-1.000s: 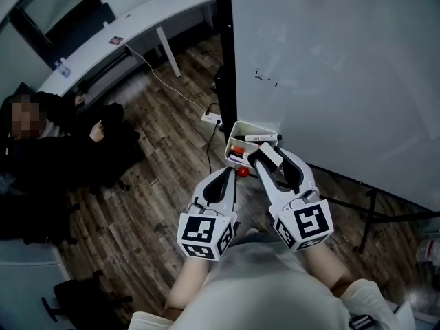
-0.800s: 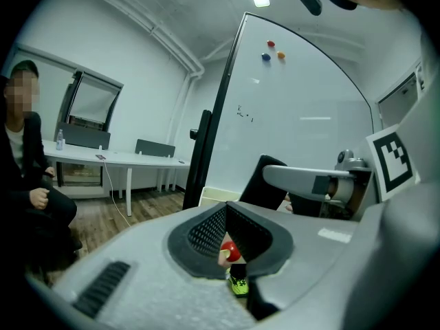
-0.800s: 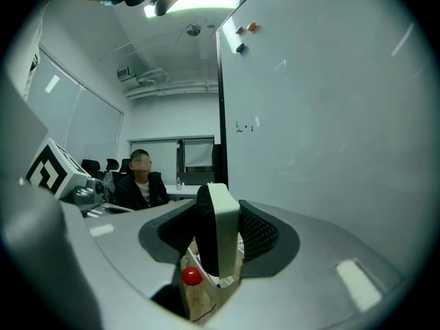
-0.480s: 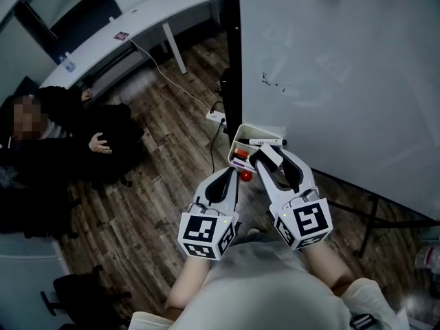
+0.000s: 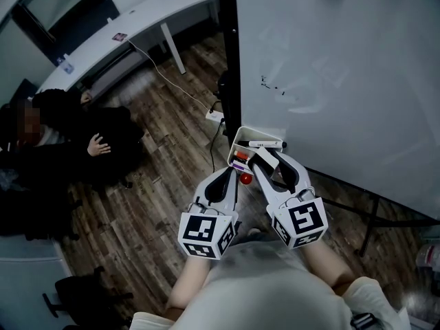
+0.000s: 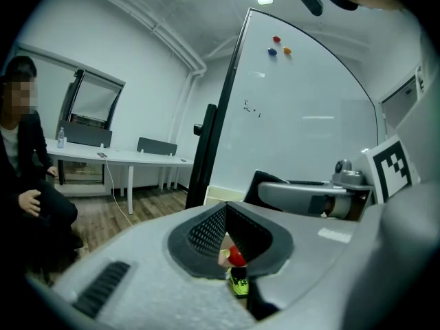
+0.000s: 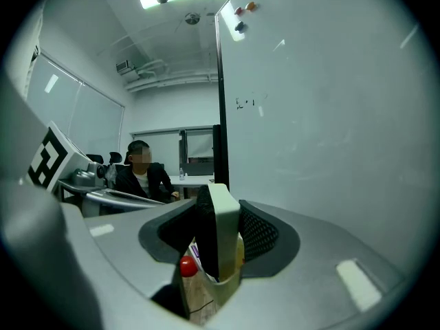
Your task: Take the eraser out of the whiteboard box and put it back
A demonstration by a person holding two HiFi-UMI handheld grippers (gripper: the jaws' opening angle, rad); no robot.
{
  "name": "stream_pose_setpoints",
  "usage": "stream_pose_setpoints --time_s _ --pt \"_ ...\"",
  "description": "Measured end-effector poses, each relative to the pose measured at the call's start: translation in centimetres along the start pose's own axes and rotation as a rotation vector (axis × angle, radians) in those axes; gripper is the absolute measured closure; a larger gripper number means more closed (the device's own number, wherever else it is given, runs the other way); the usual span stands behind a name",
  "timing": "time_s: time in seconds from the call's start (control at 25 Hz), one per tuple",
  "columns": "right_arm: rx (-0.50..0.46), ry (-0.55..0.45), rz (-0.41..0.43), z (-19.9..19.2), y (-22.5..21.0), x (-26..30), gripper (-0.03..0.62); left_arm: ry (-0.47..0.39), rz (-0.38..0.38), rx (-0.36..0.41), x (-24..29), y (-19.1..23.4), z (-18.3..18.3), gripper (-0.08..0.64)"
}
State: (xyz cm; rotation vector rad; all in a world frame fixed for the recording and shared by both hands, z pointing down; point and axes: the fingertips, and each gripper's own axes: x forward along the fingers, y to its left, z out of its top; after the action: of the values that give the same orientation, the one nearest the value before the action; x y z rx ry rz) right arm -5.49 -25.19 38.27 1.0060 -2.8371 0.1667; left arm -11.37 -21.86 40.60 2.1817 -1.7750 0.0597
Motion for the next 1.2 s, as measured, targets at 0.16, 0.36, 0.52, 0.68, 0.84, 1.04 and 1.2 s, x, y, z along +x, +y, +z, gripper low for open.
stream_pose_setpoints --time_s 0.16,0.36,0.52,0.68,0.84,1.04,1.2 --pt "0.001 0.025 -0.007 -0.7 -0.1 0.2 0.407 0.002 -0.001 -0.001 0.0 0.0 0.0 0.555" --pt "0.003 0.054 -0.013 -1.6 -0.2 0.4 0.405 0.004 -0.005 -0.003 0.0 -0.1 0.0 0.555" --pt "0.006 0.063 -0.021 -2.0 -0.3 0.4 0.403 0.003 -0.009 -0.003 0.1 -0.2 0.0 0.555" --pt "0.009 0.066 -0.026 -2.2 -0.4 0.4 0.402 0.004 -0.01 -0.001 0.0 -0.2 -0.1 0.555" --pt "0.013 0.063 -0.03 -2.3 -0.4 0.3 0.397 0.004 -0.01 0.0 -0.1 -0.2 -0.1 0.555" --pt "0.011 0.071 -0.031 -2.4 -0.3 0.4 0.394 0.003 -0.012 0.004 -0.3 -0.3 -0.1 0.555" --pt "0.007 0.063 -0.038 -2.3 -0.2 0.2 0.357 0.003 -0.017 0.003 -0.5 -0.4 -0.1 0.555"
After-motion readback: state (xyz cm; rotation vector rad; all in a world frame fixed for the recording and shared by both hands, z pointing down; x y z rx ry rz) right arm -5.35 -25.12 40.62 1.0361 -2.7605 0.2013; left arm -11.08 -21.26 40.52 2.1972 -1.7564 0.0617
